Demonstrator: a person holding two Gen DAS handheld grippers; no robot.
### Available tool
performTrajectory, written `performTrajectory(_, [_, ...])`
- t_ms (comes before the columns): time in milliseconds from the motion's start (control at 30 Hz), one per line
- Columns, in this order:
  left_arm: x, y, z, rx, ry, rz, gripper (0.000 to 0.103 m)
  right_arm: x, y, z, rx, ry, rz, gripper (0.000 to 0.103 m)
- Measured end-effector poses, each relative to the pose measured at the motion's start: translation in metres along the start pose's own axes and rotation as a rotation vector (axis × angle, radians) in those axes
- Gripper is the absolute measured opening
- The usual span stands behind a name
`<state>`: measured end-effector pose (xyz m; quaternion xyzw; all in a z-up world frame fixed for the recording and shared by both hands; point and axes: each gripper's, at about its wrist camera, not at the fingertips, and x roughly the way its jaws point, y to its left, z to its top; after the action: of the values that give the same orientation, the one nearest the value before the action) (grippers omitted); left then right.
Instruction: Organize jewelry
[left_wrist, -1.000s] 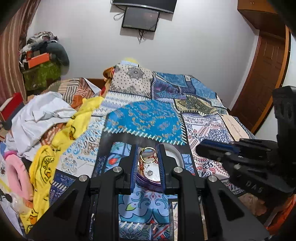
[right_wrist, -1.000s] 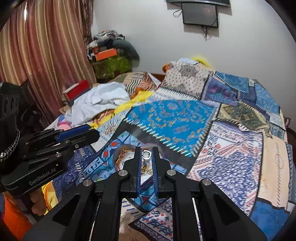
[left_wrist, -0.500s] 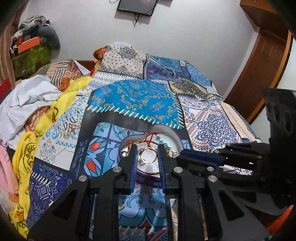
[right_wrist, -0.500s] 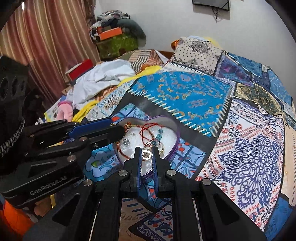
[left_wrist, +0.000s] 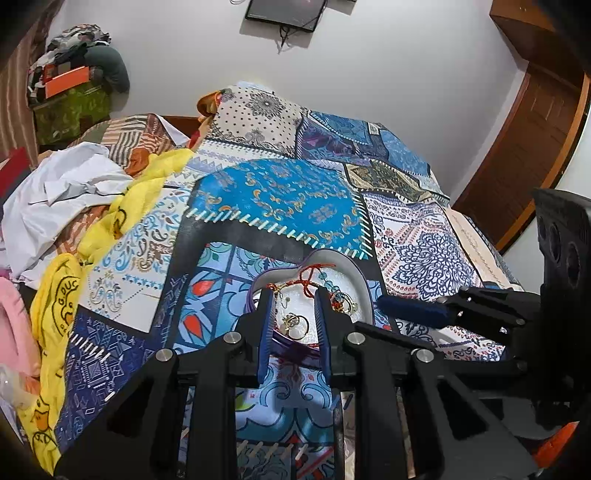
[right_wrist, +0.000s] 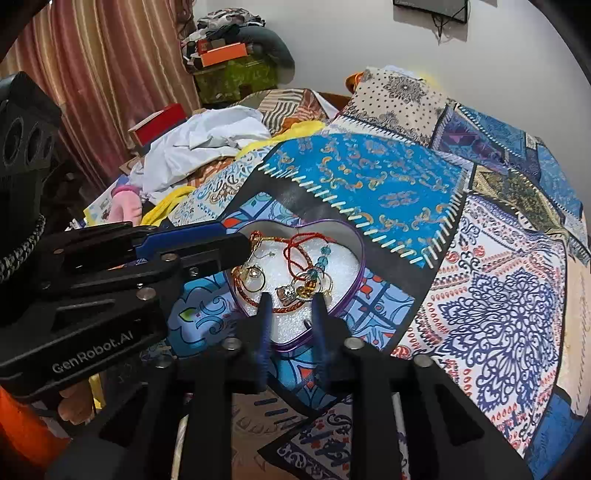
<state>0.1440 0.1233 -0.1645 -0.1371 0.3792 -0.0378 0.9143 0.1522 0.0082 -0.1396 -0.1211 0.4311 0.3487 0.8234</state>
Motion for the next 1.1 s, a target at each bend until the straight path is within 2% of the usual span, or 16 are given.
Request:
performTrajectory(67, [-0.007,0.0,0.001,-0.001,-0.011,0.007,0.02,-0.007,-0.001,0.002,0.007,-0.022,-0.014,0.032])
performTrajectory(367, [-0.06,-0.02,0.01,0.04,-0.113,0.036,0.02,-0.056,-0.008,0.011,0.05,-0.141,-0.054,0.032])
performTrajectory(500, [-0.096,-0.036,0.017,0.072,-0.198,0.05,0.02,-0.097,-0.008,0.015,0.07,-0.245,-0.081,0.032])
performTrajectory(767, [-0.19,-0.073,0.018,0.135,-0.457,0.082,0.035,-0.199,0.009,0.011,0.081,-0.519,-0.136,0.032])
performTrajectory(900, [-0.23,-0.088,0.008,0.15,-0.58,0.115,0.052,-0.238,0.023,0.002,0.076,-0.636,-0.153,0.033])
performTrajectory(967, [-0.243,-0.094,0.003,0.156,-0.619,0.138,0.062,-0.255,0.032,-0.005,0.071,-0.69,-0.17,0.041])
performTrajectory(1033, [-0.251,-0.099,-0.001,0.157,-0.644,0.158,0.082,-0.264,0.039,-0.01,0.069,-0.731,-0.194,0.054])
performTrajectory(1100, [-0.259,-0.101,-0.004,0.151,-0.665,0.167,0.095,-0.27,0.045,-0.014,0.069,-0.755,-0.216,0.064])
